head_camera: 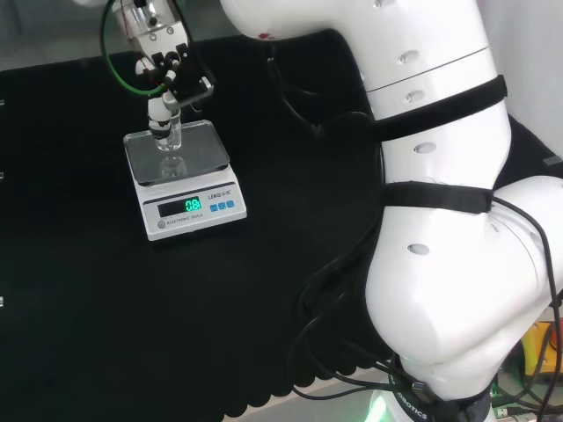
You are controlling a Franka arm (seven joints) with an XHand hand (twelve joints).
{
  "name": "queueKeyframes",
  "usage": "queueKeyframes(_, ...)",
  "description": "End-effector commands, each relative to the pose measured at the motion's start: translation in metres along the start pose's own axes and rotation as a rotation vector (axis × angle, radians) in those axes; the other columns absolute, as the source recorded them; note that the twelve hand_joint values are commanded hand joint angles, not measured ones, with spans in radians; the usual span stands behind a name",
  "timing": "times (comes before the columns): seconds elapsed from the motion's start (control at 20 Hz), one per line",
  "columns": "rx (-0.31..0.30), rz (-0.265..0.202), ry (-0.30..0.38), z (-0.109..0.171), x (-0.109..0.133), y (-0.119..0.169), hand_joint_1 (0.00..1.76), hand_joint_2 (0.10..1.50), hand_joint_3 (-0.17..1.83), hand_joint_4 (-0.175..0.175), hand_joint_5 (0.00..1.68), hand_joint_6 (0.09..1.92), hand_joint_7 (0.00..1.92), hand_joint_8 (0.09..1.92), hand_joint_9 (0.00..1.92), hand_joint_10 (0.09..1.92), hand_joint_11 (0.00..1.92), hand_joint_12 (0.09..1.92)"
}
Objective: Put the beaker on the electronic balance.
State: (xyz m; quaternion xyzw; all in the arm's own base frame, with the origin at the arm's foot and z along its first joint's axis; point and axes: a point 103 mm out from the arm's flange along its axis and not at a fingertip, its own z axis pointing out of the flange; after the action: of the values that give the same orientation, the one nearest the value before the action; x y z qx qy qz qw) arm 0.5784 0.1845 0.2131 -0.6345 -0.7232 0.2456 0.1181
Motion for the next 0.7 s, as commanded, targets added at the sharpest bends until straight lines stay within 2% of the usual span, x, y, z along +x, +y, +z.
queueKeyframes(0.05,0.013,-0.005,-0.018,0.010,0.006,-0.002,1.08,0.68,0.54,-0.146,0.96,0.28,0.99,0.41,1.41,0.09,1.56,0.54)
queueKeyframes(0.45,0.037,-0.006,-0.057,0.023,0.011,0.001,1.07,0.69,0.54,-0.139,0.95,0.28,0.98,0.42,1.40,0.09,1.54,0.54)
queueKeyframes(0.7,0.042,0.008,-0.089,0.020,0.011,0.000,1.00,0.68,0.53,-0.099,0.86,0.30,0.92,0.42,1.30,0.09,1.28,0.77)
